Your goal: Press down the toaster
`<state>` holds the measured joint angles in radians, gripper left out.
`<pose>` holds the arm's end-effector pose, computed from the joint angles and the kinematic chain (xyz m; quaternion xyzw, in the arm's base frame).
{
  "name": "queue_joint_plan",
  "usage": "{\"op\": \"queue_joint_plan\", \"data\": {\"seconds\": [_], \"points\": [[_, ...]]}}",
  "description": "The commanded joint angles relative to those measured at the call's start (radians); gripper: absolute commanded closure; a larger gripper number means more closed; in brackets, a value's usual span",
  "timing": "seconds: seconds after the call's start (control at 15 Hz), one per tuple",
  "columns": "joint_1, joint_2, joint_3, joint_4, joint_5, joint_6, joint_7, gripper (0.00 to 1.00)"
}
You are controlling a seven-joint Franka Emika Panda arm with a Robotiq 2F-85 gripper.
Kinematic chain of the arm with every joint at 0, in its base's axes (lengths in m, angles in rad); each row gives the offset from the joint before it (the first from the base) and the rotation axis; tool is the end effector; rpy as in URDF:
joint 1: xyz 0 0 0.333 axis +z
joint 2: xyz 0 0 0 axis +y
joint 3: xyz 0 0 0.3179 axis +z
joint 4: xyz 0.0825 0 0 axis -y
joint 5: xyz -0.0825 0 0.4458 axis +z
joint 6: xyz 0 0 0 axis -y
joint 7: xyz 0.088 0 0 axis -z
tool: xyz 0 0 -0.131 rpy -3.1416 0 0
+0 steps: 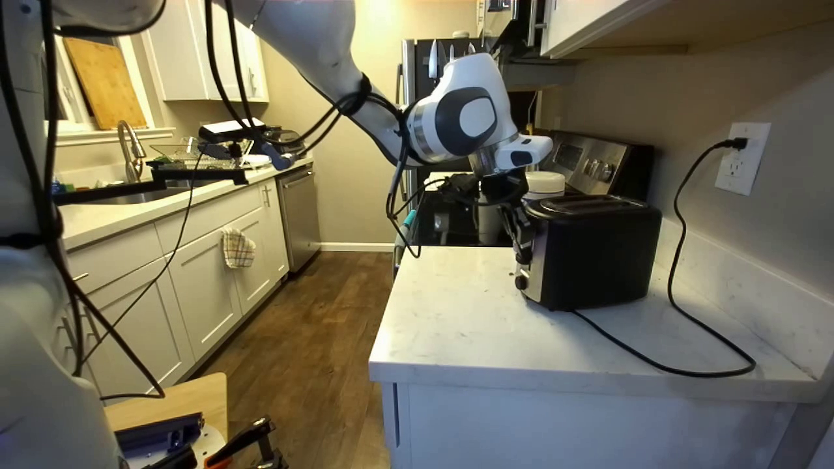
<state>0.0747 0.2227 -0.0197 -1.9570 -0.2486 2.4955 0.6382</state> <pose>0.6871 0.0361 0.3406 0.9633 -0.1987 0.1777 0.0330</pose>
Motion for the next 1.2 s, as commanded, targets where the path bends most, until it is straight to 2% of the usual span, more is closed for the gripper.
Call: {"op": "queue_joint_plan", "data": {"seconds": [0.0,0.8,1.13], "points": [[0.016,0.034,-0.012,-0.015,0.021,0.038,0.008,1.00],[0.031,0.065,-0.009,-0.052,0.042,0.042,0.012,1.00],[0.023,0.009,-0.015,-0.037,0.048,0.033,-0.001,1.00]]}}
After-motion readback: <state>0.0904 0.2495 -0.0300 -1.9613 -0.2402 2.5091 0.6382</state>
